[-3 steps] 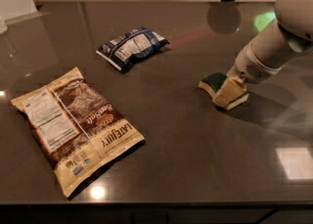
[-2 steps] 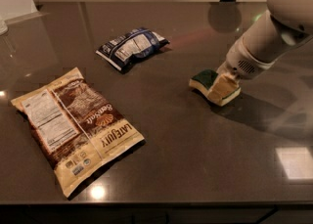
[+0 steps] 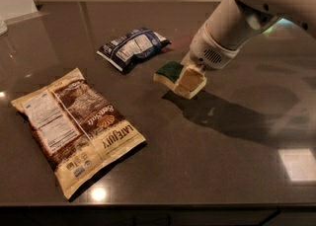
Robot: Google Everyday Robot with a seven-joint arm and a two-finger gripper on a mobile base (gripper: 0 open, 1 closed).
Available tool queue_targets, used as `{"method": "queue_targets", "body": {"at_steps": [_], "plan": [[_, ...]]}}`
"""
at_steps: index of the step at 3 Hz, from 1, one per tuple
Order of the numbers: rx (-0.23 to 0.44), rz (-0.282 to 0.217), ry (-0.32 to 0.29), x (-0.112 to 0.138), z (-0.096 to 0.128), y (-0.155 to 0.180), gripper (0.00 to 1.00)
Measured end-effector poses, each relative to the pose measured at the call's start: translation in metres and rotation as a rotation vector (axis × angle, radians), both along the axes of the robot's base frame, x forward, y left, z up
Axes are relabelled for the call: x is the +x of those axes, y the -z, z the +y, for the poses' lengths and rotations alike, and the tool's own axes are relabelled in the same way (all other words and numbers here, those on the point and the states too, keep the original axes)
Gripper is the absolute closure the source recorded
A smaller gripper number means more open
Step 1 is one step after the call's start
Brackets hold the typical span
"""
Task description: Move sponge near brown chip bag
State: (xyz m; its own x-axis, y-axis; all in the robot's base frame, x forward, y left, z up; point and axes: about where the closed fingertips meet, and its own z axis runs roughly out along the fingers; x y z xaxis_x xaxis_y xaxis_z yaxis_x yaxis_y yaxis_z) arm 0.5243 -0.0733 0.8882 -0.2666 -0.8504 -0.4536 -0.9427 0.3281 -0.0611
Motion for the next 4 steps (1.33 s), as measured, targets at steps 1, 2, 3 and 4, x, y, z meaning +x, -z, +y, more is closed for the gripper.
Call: {"method": "queue_targets", "body": {"at_steps": [1, 2, 3, 4], "plan": [[0.023, 0.023, -0.085, -0.006, 0.039, -0.001, 1.0], [0.051, 0.03, -0.12, -0.007, 0.058, 0.0, 0.82], [0.092, 0.047, -0.121, -0.005, 0.065, 0.003, 0.58], [0.139, 0.07, -0.107, -0.004, 0.062, 0.008, 0.35]]}}
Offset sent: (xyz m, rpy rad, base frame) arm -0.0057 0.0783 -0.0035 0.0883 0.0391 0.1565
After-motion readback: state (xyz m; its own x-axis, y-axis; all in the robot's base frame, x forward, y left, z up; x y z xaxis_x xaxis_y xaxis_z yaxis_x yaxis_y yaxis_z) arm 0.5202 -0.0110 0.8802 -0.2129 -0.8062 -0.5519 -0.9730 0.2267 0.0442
